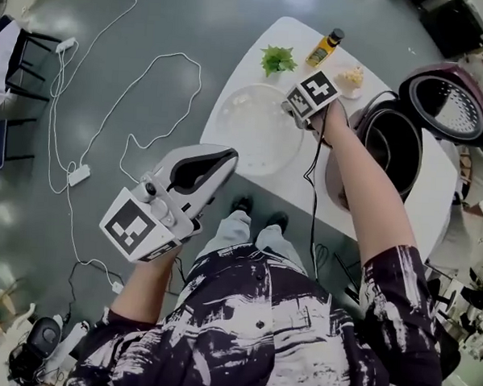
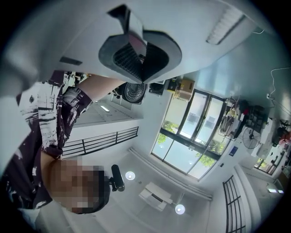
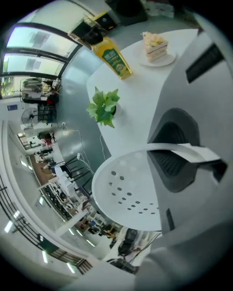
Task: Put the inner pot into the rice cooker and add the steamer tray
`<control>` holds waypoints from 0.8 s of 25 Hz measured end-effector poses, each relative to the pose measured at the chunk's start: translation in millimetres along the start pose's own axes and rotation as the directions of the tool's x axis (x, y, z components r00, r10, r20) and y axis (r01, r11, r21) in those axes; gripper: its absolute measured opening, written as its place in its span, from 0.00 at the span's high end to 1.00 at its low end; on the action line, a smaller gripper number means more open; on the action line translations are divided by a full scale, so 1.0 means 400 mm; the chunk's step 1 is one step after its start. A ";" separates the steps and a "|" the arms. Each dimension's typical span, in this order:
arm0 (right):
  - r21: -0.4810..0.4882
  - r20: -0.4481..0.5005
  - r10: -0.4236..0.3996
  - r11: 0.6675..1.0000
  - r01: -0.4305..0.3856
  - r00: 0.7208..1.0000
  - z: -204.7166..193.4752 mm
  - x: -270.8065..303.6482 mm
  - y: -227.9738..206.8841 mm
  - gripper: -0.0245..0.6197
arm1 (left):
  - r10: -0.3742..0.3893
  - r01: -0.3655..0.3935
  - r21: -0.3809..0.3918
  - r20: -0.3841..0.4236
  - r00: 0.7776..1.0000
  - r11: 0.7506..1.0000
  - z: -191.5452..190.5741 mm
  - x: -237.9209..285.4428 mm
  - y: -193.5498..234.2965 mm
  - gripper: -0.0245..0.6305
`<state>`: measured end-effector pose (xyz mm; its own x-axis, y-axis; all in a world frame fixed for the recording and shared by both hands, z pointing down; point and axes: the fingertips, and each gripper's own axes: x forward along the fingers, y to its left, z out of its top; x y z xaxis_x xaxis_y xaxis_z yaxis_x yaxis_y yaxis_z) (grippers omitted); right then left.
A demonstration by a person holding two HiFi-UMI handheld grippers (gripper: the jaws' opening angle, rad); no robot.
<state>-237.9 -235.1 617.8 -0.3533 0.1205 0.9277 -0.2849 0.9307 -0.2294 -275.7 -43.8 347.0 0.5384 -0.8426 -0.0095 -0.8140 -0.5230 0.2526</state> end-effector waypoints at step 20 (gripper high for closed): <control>0.609 0.130 -0.304 0.776 0.166 0.944 -0.541 -0.746 -0.352 0.96 | -0.423 0.424 0.077 -0.019 0.906 0.903 0.080 0.376 -0.341 0.96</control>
<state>100.5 -327.3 436.9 -0.3626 -0.2145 0.9069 -0.8221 0.5320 -0.2028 -90.8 -103.2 280.1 0.8365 -0.5393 -0.0969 -0.5235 -0.8389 0.1492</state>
